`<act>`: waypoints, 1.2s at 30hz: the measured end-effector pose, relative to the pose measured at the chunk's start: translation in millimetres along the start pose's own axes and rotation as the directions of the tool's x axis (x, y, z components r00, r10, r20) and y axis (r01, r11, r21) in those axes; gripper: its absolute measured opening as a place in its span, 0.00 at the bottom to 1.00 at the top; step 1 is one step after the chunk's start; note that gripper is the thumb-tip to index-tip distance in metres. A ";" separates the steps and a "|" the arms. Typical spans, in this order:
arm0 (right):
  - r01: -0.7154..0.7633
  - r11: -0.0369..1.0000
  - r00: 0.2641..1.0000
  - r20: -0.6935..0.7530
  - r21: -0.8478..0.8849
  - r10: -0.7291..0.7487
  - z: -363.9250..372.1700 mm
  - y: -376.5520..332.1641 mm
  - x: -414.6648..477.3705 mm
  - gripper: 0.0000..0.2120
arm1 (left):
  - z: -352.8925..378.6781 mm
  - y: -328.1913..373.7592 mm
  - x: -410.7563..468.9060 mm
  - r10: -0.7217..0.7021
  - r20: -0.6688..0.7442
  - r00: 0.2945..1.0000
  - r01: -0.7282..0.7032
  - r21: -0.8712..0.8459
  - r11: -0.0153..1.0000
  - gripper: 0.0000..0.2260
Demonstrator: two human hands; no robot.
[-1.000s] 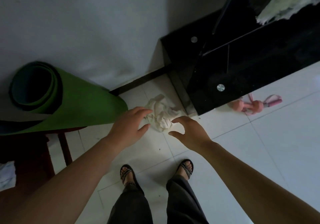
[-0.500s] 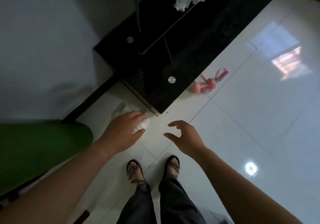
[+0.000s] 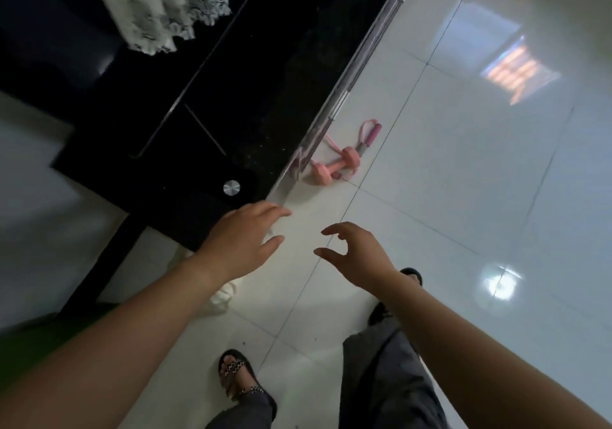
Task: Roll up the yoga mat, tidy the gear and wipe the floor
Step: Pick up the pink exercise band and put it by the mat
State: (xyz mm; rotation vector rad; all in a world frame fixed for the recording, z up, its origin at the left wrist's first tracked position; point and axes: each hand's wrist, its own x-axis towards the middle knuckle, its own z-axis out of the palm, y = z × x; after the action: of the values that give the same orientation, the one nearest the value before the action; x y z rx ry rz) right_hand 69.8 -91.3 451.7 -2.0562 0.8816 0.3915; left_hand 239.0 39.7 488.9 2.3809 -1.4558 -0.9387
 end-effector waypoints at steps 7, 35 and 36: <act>0.064 0.995 0.998 -0.015 -0.071 -0.065 -57.9 107.7 85.9 0.21 | 71.7 49.4 132.7 -0.118 -0.069 0.991 0.111 -0.106 0.988 0.19; 0.422 0.782 0.883 0.011 -0.458 -0.470 33.4 291.7 446.2 0.28 | 326.9 -117.9 403.2 -0.289 -0.348 0.892 0.228 -0.207 0.951 0.23; 0.424 0.778 0.881 0.013 -0.463 -0.472 35.6 294.1 450.0 0.29 | 331.5 -119.7 403.8 -0.313 -0.358 0.880 0.241 -0.231 0.943 0.23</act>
State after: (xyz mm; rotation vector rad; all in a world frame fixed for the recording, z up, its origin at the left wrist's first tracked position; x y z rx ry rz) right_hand 179.0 -380.2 10.2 -2.6566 0.3351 0.2378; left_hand 251.9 -194.8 7.1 2.4935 -0.8613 -0.5663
